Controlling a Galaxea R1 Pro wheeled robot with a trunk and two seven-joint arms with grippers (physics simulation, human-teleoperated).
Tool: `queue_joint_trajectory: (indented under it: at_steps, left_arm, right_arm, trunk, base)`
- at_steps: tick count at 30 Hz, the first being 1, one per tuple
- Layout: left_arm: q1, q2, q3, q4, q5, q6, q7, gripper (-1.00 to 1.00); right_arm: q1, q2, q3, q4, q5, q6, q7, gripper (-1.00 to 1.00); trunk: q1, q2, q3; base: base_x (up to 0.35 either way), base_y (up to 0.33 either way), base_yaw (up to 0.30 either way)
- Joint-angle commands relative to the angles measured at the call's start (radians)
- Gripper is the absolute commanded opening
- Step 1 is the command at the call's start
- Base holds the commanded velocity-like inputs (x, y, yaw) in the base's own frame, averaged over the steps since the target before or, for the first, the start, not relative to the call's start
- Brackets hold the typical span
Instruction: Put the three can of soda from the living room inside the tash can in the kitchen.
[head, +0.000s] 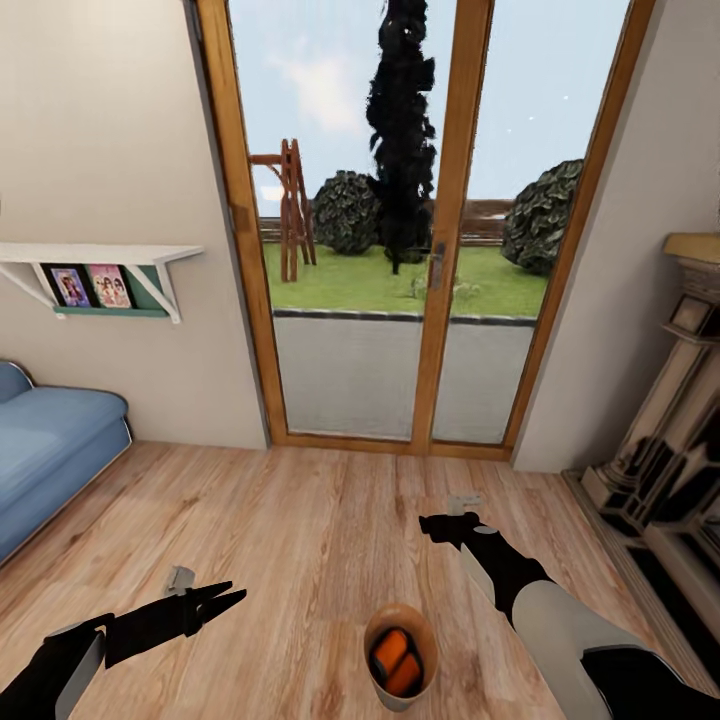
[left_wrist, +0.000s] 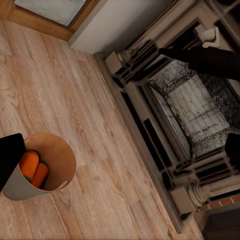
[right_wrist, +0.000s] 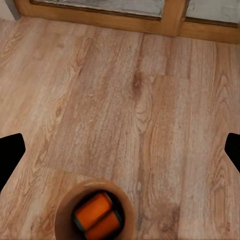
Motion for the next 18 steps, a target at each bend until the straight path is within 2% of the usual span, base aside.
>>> queue_joint_trajectory:
  at_steps: [1,18]
  left_arm:
    - [0.000,0.000,0.000,0.000,0.000,0.000,0.000,1.00]
    - [0.000,0.000,0.001,0.013,0.000,-0.001,0.002,1.00]
  right_arm:
    - [0.000,0.000,0.000,0.000,0.000,0.000,0.000,1.00]
    - [0.000,-0.001,-0.001,0.001,0.000,0.000,0.000,1.00]
  trunk:
    - [0.000,0.000,0.002]
    - [0.000,0.000,0.024]
  base:
    - [0.000,0.000,0.000]
    - [0.000,0.000,0.000]
